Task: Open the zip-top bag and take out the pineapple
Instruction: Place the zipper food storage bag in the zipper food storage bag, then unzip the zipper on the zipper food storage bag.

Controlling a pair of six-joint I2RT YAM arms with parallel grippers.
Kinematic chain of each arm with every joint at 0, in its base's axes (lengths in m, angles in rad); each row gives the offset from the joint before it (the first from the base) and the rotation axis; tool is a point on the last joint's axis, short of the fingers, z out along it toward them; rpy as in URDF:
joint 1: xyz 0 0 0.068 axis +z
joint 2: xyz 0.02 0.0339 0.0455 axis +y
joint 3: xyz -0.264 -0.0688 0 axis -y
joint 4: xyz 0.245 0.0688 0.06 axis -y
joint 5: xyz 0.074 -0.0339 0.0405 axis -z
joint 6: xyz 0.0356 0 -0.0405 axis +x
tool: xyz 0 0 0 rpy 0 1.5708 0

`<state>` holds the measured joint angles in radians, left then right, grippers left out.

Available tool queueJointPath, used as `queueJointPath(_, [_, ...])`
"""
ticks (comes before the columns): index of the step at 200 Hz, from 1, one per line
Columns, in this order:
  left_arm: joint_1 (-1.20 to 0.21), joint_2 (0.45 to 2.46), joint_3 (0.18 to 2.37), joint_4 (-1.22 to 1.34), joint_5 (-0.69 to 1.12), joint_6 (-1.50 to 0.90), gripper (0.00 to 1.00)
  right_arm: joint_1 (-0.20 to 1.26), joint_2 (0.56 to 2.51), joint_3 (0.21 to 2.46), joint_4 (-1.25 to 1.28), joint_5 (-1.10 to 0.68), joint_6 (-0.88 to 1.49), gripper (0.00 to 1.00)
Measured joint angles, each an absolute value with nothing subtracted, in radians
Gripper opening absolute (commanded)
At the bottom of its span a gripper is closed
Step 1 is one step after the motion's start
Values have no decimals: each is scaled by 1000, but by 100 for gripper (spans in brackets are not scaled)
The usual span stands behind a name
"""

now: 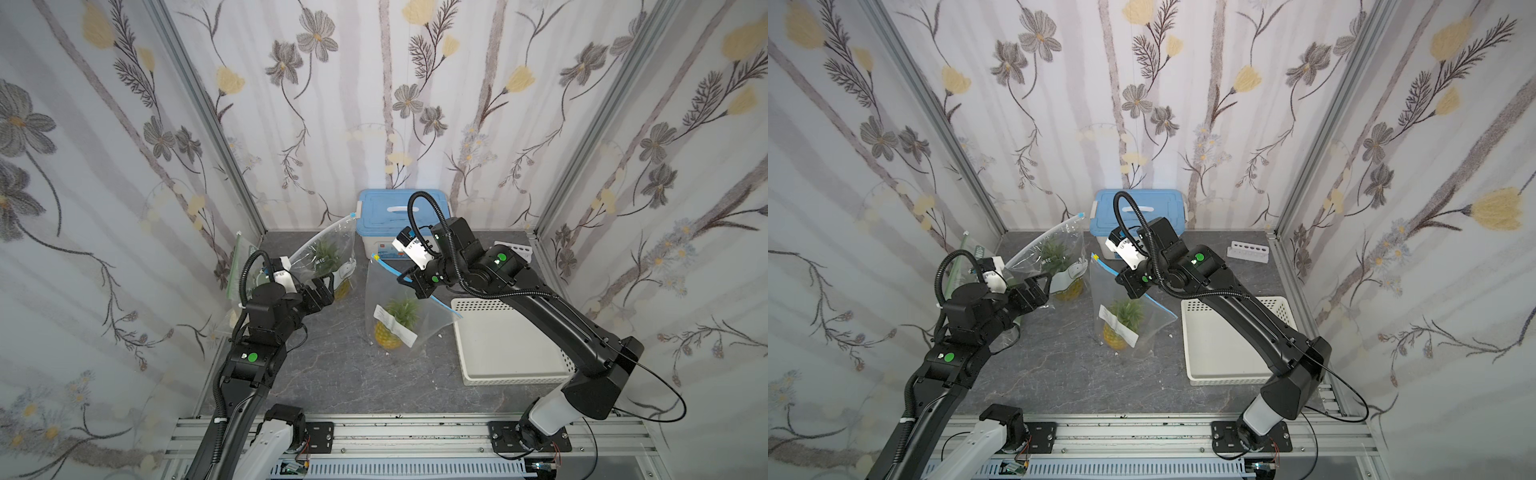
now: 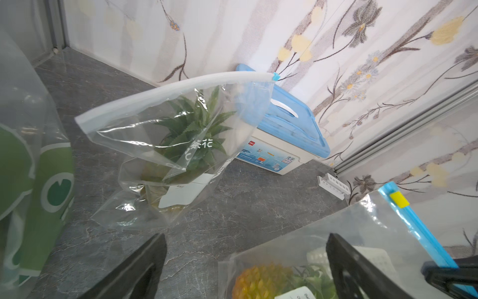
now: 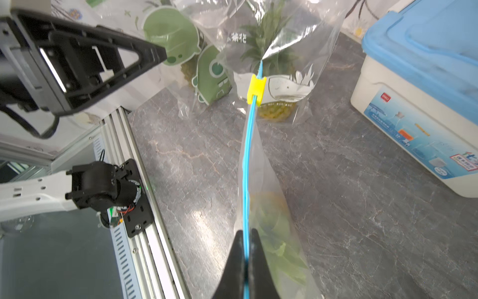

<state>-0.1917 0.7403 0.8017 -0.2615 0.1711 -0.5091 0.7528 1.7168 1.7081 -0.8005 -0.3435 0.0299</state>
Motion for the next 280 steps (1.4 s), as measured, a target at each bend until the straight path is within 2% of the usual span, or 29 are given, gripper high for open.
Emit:
queueJointPath(17, [-192,752,768,-204,218,-514,100,754,1676,1642,-776,-365,14,0])
queueJointPath(43, [-192,775,728,-99,324,-515,92,754,1631,1544,-739,-389,-7,0])
queueJointPath(69, [-192,801,704,-4,432,-490,90,754,1587,1472,-710,-407,-21,6])
queueJointPath(107, [-192,828,658,131,525,-461,88,756,1542,1454,-670,-442,-35,27])
queueJointPath(142, [-192,882,669,198,572,-430,83,760,1548,1503,-657,-440,-31,37])
queueJointPath(183, [-189,866,653,214,543,-403,83,797,1631,1591,-582,-390,-5,37])
queueJointPath(240, [-158,653,582,188,390,-362,86,849,1879,1826,-549,-369,3,33])
queueJointPath(280, [-147,573,532,160,318,-364,86,861,1970,1913,-567,-343,9,29])
